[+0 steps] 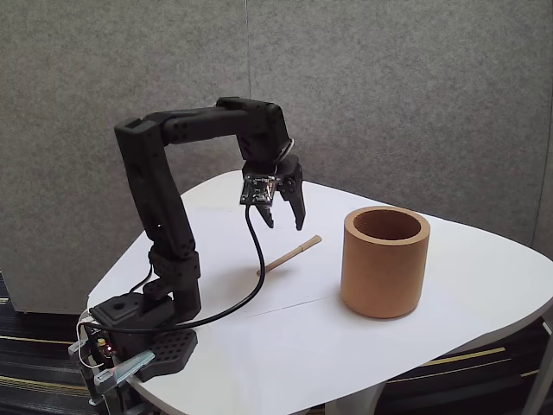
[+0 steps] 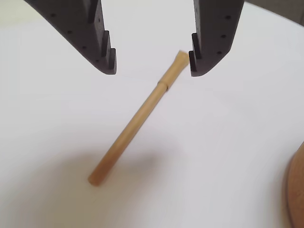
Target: Grab the pen and put it in the pen holder.
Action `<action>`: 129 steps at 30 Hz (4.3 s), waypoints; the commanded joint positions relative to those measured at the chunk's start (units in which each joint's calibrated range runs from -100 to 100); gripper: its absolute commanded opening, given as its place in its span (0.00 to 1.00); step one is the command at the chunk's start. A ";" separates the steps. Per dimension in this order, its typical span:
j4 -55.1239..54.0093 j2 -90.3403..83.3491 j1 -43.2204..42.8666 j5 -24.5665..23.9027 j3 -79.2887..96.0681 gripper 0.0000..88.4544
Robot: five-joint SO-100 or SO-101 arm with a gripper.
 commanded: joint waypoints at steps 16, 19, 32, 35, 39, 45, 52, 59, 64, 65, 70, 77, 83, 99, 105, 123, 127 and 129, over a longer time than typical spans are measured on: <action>-1.36 16.40 0.05 -4.00 -10.38 0.24; -1.44 17.38 -0.47 -5.48 -11.91 0.24; -8.39 23.56 -3.39 -8.53 -11.64 0.24; -8.39 25.67 -3.39 -8.79 -12.09 0.24; -8.39 26.41 -3.03 -8.79 -12.27 0.24; -8.39 26.65 -2.66 -8.84 -11.55 0.24; -8.39 26.65 -2.52 -8.84 -10.92 0.16; -8.47 26.73 -0.83 -8.48 -10.47 0.00; -9.92 26.73 -1.05 -8.42 -9.12 0.00; -10.00 26.73 -1.20 -8.42 -8.94 0.00; -10.00 26.65 -1.27 -8.37 -8.57 0.00; -9.83 26.08 -0.83 -8.00 -9.30 0.00; -9.32 24.94 -0.61 -0.05 -14.26 0.00; -9.92 4.61 -5.00 21.22 -28.79 0.00; -9.92 -3.69 -4.71 35.69 -28.61 0.00; -30.34 -11.66 7.15 71.12 -27.71 0.00; -35.25 -11.66 9.71 74.55 -27.62 0.00; -37.12 -11.66 10.88 76.07 -27.62 0.00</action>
